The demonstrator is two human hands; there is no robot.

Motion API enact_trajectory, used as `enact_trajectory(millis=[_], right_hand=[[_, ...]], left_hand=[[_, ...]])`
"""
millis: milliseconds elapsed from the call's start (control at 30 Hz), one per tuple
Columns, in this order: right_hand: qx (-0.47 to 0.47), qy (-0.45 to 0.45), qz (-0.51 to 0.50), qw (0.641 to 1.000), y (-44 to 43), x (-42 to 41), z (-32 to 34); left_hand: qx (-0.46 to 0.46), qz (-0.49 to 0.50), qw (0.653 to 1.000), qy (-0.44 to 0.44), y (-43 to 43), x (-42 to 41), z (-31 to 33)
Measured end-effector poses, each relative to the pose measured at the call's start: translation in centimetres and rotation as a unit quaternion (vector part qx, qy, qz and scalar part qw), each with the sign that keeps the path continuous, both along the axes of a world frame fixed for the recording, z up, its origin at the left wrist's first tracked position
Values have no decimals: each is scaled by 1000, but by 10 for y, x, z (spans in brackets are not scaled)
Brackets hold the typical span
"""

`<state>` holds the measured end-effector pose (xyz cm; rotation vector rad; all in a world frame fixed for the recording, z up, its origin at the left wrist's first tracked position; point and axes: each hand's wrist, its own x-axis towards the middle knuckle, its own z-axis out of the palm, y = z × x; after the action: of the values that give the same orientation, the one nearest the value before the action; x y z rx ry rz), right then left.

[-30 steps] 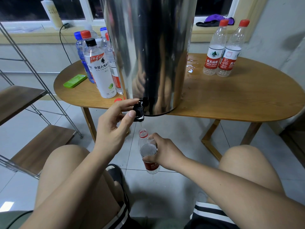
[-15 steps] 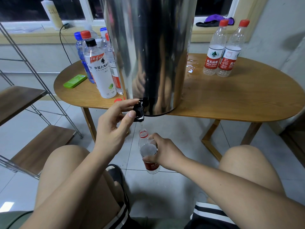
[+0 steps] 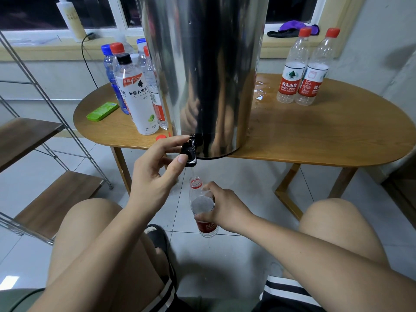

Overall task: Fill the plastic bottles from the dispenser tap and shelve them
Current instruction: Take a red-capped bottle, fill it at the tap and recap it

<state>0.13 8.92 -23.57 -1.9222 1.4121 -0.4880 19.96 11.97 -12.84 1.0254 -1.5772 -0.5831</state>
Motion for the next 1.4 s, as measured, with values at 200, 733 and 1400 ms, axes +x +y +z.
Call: enact_trajectory(millis=[200, 733, 1400], right_hand=[[4, -3, 2, 1000, 0, -1, 0], [9, -12, -11, 1000, -2, -1, -1], [-1, 6, -11, 1000, -1, -1, 3]], left_hand=[[-1, -3, 1000, 2, -1, 1, -2], [-7, -2, 1000, -6, 1, 1, 2], [-5, -25, 1000, -8, -2, 4, 2]])
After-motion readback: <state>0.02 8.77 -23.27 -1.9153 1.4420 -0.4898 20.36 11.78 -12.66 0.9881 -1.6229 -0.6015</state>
